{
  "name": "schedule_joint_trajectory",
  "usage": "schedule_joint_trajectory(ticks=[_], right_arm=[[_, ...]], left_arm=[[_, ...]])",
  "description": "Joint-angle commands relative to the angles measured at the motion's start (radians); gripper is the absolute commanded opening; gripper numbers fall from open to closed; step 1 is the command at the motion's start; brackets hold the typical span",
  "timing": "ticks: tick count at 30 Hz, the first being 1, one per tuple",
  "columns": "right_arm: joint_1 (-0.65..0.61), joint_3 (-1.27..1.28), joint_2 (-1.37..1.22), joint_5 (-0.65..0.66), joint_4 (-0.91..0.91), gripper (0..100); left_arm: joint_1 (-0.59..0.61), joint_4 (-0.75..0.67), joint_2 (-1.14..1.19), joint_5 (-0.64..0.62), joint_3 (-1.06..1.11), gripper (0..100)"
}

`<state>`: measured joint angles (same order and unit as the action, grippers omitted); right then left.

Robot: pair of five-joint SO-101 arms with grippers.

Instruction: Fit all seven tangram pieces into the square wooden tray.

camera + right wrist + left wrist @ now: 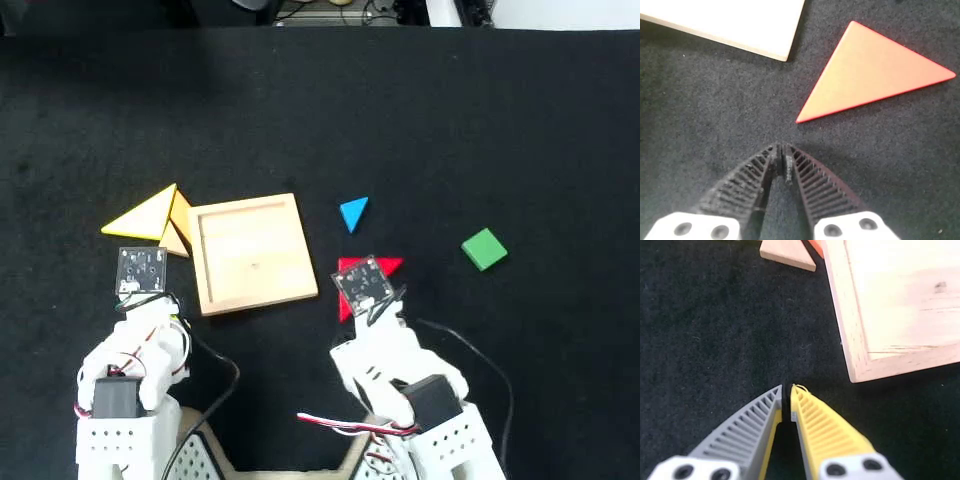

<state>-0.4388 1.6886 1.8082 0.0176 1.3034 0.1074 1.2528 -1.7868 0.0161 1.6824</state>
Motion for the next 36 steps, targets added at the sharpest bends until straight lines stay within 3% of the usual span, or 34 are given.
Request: schedule_joint_trajectory(ticks=[1, 18, 26, 36], right_arm=[[0.014, -0.004, 0.094, 0.000, 0.008, 1.1], [0.025, -0.004, 0.093, 0.000, 0.008, 1.1], [0.282, -0.004, 0.088, -0.003, 0.000, 1.1], [0.226, -0.004, 0.088, -0.006, 0.003, 1.1]], left_arm=[[0.001, 0.006, -0.006, -0.006, 0.018, 5], [0.001, 0.006, -0.006, -0.008, 0.018, 5], [0.004, 0.006, -0.006, -0.008, 0.018, 5], [-0.002, 0.006, -0.006, -0.008, 0.018, 5]])
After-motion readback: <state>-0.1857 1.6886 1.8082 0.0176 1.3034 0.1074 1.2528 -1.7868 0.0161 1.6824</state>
